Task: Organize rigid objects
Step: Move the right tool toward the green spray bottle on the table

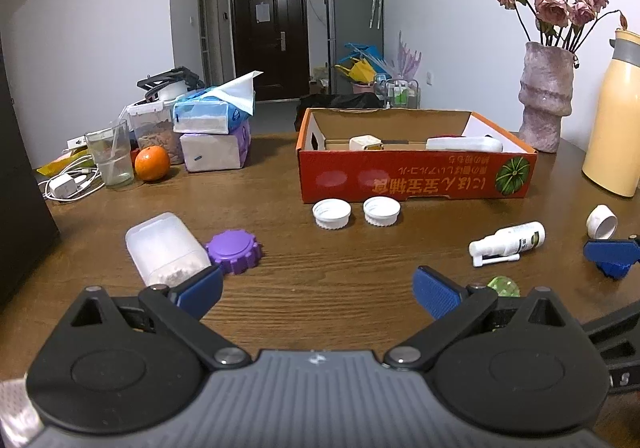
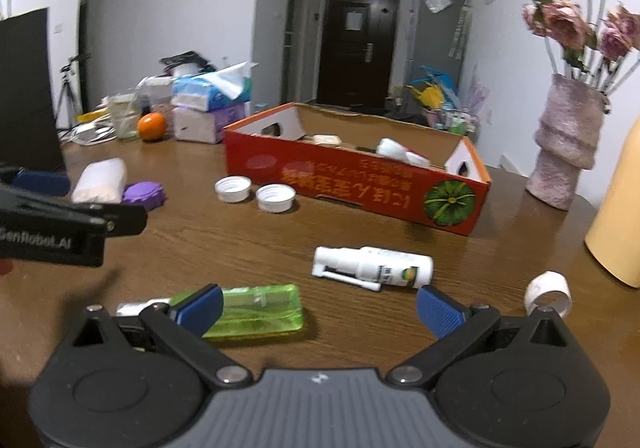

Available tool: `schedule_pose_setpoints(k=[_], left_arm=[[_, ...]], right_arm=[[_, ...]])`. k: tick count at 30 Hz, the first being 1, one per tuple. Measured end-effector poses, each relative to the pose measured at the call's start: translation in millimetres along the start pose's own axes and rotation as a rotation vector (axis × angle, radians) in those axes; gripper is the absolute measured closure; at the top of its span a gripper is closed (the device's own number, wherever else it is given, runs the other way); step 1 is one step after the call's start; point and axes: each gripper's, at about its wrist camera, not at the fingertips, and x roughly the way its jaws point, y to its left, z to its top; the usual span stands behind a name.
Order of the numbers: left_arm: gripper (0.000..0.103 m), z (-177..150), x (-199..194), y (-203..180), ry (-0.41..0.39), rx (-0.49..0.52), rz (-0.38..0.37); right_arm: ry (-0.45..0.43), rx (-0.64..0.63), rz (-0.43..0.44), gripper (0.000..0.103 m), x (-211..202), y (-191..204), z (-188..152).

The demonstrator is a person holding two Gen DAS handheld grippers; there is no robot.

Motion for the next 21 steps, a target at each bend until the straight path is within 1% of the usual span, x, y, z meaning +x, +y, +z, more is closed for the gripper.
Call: schedule_pose_setpoints(k=[4, 9, 16, 21], left_arm=[[0.0, -3.6, 2.1, 6.4, 0.011, 0.007, -0.007], [0.0, -5.4, 4.6, 14.6, 0.024, 0.006, -0.018], [0.0, -5.1, 9.5, 35.5, 0.039, -0.031, -0.019], [0.0, -4.8, 10.9, 51.4, 0.042, -0.063, -0.007]], right_arm=[[0.027, -0.069, 0.027, 0.0, 4.2, 10.5, -6.0], [0.058, -0.115, 0.051, 0.0, 16.6, 24.9, -6.5], [0.059, -0.189, 0.091, 0.0, 31.7, 46.9, 2.5], [0.054, -0.219, 0.094, 0.0, 42.5, 55.8, 9.5]])
